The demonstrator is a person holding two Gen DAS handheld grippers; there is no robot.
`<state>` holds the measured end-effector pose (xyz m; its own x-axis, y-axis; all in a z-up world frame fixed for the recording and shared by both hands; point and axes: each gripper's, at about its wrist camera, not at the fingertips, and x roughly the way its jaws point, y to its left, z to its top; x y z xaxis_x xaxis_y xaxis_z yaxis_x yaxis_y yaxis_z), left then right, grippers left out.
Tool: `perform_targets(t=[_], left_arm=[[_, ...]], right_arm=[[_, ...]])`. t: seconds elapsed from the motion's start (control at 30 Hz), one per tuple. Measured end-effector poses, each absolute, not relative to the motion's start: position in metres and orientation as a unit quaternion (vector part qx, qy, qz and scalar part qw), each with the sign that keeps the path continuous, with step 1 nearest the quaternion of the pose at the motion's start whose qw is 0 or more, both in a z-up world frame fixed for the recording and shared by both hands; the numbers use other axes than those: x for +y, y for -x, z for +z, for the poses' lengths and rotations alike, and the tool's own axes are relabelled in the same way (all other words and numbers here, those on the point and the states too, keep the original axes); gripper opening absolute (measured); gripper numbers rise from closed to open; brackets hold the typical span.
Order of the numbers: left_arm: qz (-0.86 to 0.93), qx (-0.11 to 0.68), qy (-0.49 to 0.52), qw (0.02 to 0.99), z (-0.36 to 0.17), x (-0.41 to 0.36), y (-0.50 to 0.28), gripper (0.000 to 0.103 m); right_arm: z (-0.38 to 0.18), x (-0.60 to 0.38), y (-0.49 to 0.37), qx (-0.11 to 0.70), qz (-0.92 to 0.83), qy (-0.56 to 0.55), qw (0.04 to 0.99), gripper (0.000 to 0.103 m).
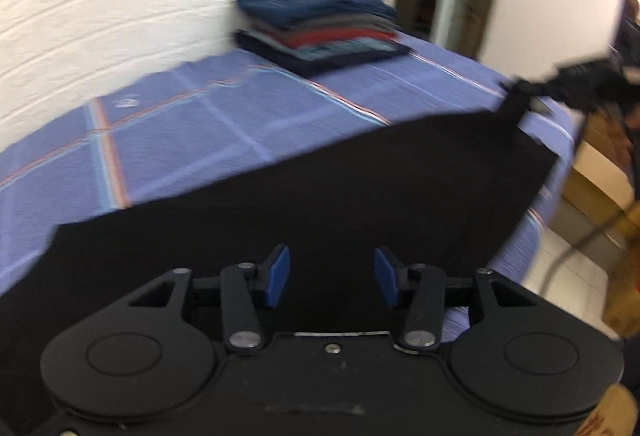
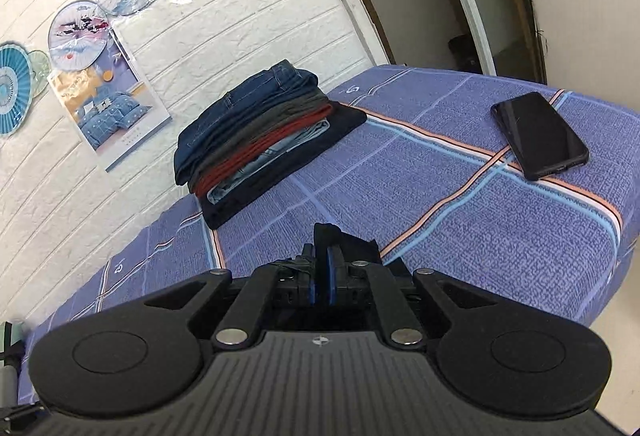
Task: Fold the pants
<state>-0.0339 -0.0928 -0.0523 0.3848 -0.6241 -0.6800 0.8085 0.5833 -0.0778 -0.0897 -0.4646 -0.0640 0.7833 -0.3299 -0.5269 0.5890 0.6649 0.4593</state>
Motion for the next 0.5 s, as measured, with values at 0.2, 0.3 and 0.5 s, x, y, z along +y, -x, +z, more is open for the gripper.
perform_targets(t=[0.2, 0.3, 0.5], left_arm=[[-0.463, 0.357, -0.153, 0.797, -0.067, -0.111, 0.042, 0.047], [-0.458, 0.361, -0.163, 0.796, -0.07, -0.11, 0.042, 0.047], [-0.473, 0.37, -0.153, 0.785, -0.074, -0.116, 0.034, 0.016]], right_arm=[[-0.061, -0.463, 0.095, 0.199, -0.251, -0.317, 0.893, 0.011], [-0.064, -0.465, 0.1, 0.199, -0.252, -0.32, 0.891, 0.011], [-0.074, -0.471, 0.101, 0.209, -0.257, -0.332, 0.883, 0.011]])
